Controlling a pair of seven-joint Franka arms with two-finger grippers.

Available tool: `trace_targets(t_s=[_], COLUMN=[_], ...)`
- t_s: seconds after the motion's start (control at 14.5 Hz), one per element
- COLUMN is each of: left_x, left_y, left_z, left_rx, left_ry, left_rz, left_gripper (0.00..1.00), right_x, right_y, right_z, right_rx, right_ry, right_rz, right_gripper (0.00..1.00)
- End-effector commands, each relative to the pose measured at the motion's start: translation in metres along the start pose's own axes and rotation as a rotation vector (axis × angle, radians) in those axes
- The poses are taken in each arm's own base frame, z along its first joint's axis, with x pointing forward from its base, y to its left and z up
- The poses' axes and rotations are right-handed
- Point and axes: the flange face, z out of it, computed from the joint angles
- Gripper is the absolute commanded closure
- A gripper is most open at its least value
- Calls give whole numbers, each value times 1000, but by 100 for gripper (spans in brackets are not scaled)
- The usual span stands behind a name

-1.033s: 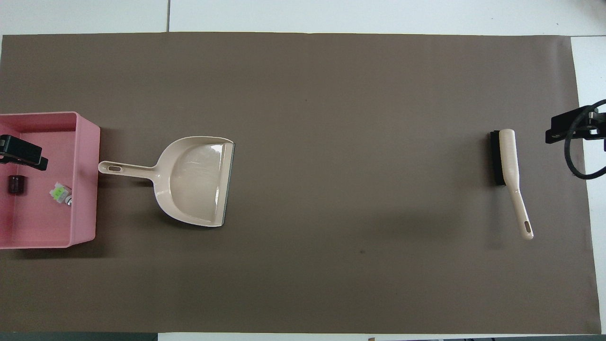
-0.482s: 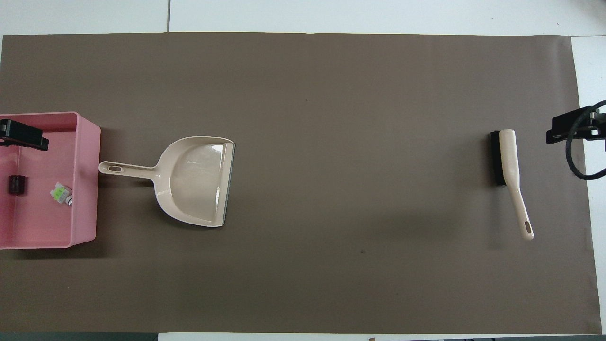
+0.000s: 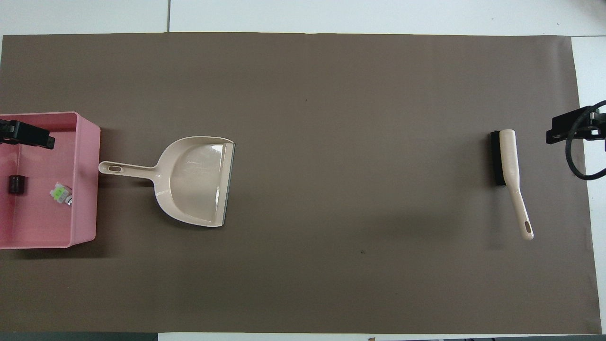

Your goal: Clean e-waste and dump in bin

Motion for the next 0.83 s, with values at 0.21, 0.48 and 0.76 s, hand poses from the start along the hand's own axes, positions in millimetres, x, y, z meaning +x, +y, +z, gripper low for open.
trace_targets(t_s=[0.21,0.48,0.76], left_x=[-4,-6,-9], left_y=[3,4,5], left_z=[3,3,8], left_rx=[-9,-10,-13], left_ry=[12,11,2], left_rz=[15,17,15], left_gripper=[0,0,0], right_x=[-7,-7,-7], right_y=[3,2,2], right_z=[-1,-1,-1], right_rx=[17,16,17], right_ry=[-3,-1,-3], right_rz=[-11,-12,-12], right_gripper=[0,0,0])
